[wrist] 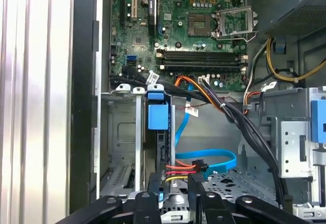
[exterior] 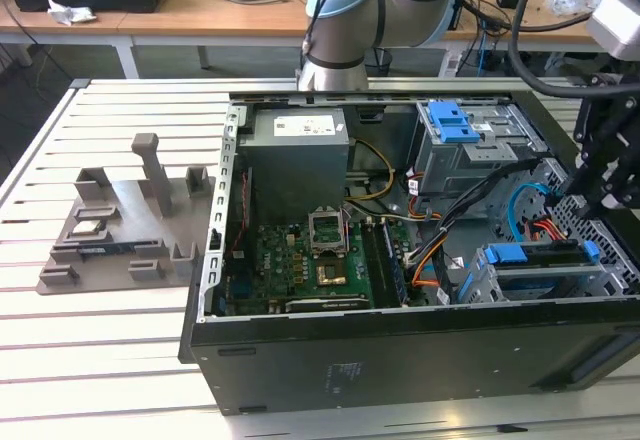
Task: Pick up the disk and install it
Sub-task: 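Insert the second disk wire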
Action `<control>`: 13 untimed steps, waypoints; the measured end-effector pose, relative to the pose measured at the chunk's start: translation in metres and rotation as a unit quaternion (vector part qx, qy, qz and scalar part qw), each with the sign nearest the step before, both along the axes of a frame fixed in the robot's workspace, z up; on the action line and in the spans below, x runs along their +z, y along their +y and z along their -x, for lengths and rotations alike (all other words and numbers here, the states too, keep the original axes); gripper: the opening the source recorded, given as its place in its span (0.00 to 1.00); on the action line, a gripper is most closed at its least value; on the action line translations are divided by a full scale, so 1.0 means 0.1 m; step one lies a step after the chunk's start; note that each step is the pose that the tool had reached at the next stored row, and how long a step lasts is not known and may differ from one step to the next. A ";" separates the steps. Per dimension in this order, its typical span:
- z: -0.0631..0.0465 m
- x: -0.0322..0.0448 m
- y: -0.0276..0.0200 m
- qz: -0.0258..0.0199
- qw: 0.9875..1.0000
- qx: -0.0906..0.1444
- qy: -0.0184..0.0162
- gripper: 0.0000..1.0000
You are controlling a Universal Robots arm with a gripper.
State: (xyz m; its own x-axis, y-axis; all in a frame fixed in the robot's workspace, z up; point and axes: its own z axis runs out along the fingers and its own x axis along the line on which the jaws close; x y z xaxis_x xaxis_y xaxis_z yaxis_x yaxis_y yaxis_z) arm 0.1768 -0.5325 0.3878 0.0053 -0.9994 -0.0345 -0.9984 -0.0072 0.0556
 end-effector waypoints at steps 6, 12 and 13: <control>0.07 -0.089 0.223 0.000 1.000 0.000 0.000 0.36; 0.07 -0.178 0.238 0.000 1.000 0.000 0.000 0.36; 0.07 -0.178 0.238 0.000 1.000 0.000 0.000 0.35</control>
